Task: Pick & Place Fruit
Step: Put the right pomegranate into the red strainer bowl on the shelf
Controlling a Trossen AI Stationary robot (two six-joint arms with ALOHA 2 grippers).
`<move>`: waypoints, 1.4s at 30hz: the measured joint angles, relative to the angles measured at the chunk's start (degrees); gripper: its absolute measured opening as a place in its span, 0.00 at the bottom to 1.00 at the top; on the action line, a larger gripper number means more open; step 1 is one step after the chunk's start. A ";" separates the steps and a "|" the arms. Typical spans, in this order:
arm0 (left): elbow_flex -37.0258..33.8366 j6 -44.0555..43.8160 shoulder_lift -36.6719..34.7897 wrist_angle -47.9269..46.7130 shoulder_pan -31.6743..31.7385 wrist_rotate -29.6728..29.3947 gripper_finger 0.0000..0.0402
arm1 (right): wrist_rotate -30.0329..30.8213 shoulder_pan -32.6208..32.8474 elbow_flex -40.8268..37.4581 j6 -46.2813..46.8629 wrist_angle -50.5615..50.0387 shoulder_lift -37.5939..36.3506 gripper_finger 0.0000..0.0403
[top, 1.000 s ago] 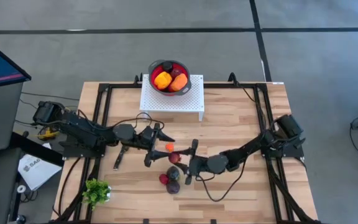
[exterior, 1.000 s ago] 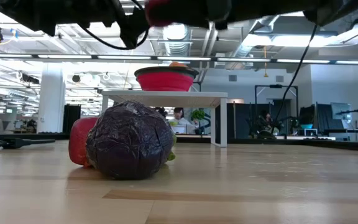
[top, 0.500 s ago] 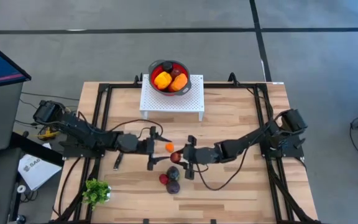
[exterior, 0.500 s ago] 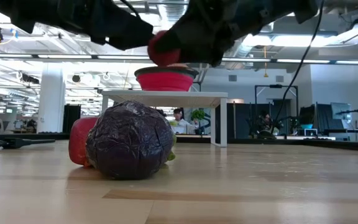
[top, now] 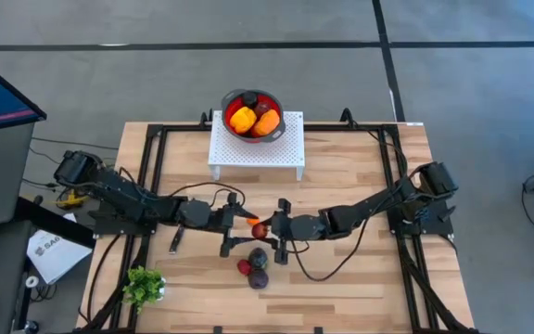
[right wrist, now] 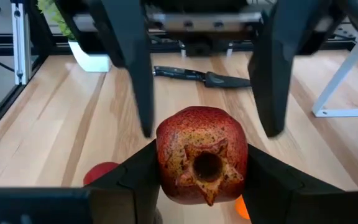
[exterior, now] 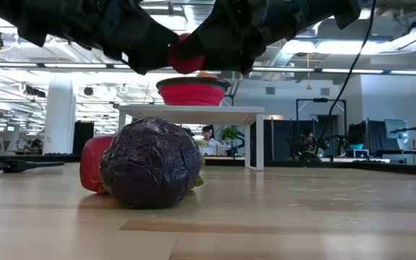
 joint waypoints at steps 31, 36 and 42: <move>-0.07 0.54 4.68 6.84 0.11 0.17 0.35 | 0.49 -0.39 0.09 3.14 -9.09 0.83 0.67; -0.07 -0.63 0.08 6.14 -0.14 -3.20 0.35 | 7.82 -0.18 0.05 9.04 -15.19 0.81 0.68; -0.04 1.92 -11.10 6.49 0.66 -17.00 0.35 | 15.71 0.92 -1.14 11.34 -13.10 0.81 0.68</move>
